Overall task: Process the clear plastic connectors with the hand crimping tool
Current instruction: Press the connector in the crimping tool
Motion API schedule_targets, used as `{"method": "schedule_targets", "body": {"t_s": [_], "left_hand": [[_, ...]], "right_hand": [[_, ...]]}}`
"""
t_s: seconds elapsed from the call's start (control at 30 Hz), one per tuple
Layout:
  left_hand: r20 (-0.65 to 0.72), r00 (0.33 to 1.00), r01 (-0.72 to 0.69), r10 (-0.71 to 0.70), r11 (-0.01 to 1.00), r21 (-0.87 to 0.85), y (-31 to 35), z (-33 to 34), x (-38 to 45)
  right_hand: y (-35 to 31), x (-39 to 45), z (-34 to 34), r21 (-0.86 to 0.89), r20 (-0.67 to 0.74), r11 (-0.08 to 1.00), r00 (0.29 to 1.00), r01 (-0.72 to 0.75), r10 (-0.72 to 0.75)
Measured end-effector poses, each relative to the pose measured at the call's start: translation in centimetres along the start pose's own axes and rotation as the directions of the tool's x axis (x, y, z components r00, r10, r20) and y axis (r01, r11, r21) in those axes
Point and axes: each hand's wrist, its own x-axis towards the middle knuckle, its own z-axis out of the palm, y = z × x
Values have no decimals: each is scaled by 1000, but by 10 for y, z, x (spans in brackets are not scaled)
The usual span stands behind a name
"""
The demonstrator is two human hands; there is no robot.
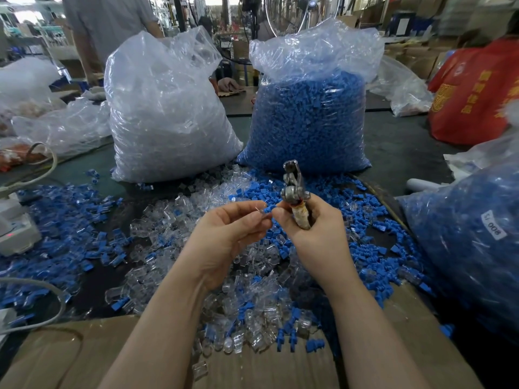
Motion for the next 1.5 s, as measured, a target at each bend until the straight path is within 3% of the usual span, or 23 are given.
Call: {"method": "schedule_targets", "body": {"t_s": [0.37, 0.63, 1.0, 1.27, 1.5], "left_hand": [[-37, 996, -85, 87, 995, 51, -1, 7, -1], [-68, 985, -136, 159, 954, 268, 0, 8, -3], [-108, 970, -172, 219, 926, 336, -4, 11, -1], [-162, 948, -221, 275, 932, 287, -8, 11, 3], [-123, 901, -353, 417, 867, 351, -4, 8, 2]], "right_hand": [[-2, -3, 2, -15, -26, 1000, 1000, -12, 11], [-2, -3, 2, -41, -14, 999, 1000, -16, 15], [6, -1, 0, -88, -26, 995, 999, -40, 37], [14, 2, -8, -189, -11, 975, 994, -113, 113], [19, 1, -11, -388, 122, 917, 981, -94, 152]]}}
